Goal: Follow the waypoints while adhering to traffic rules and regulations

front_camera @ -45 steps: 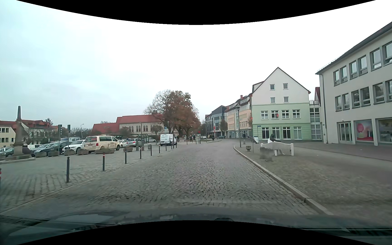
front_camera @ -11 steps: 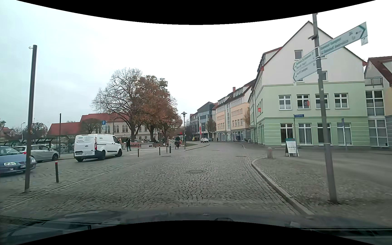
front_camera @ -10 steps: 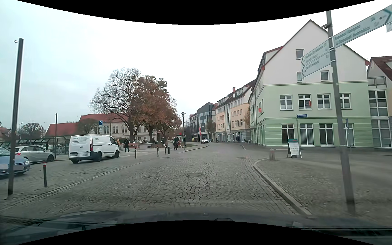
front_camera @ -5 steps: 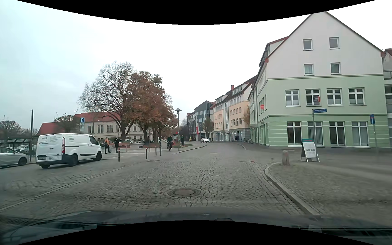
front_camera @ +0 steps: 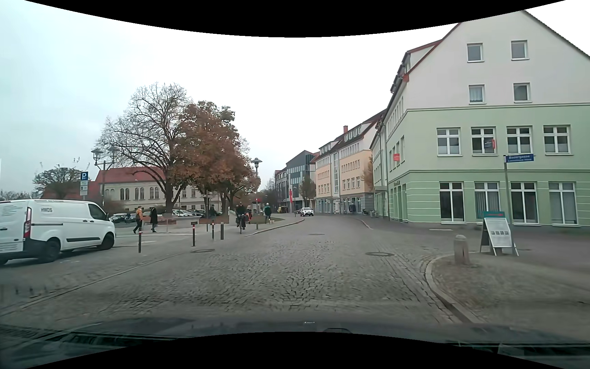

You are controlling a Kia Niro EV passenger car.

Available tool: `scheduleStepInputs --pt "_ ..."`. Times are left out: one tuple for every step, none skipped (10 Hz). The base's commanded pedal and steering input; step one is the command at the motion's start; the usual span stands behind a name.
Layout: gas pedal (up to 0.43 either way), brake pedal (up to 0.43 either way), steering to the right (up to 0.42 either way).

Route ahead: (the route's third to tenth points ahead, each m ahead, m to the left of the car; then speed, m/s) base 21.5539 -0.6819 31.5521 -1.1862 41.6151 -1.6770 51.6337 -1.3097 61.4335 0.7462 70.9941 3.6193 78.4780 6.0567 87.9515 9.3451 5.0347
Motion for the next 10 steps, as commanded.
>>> scheduleStepInputs --pt "0.079 0.000 0.054" --pt "0.079 0.000 0.056" --pt "0.079 0.000 0.059" --pt "0.079 0.000 0.060" --pt "0.079 0.000 0.063" --pt "0.087 0.000 0.063" --pt "0.087 0.000 0.062" --pt "0.087 0.000 0.060" --pt "0.087 0.000 0.057" --pt "0.087 0.000 0.055"
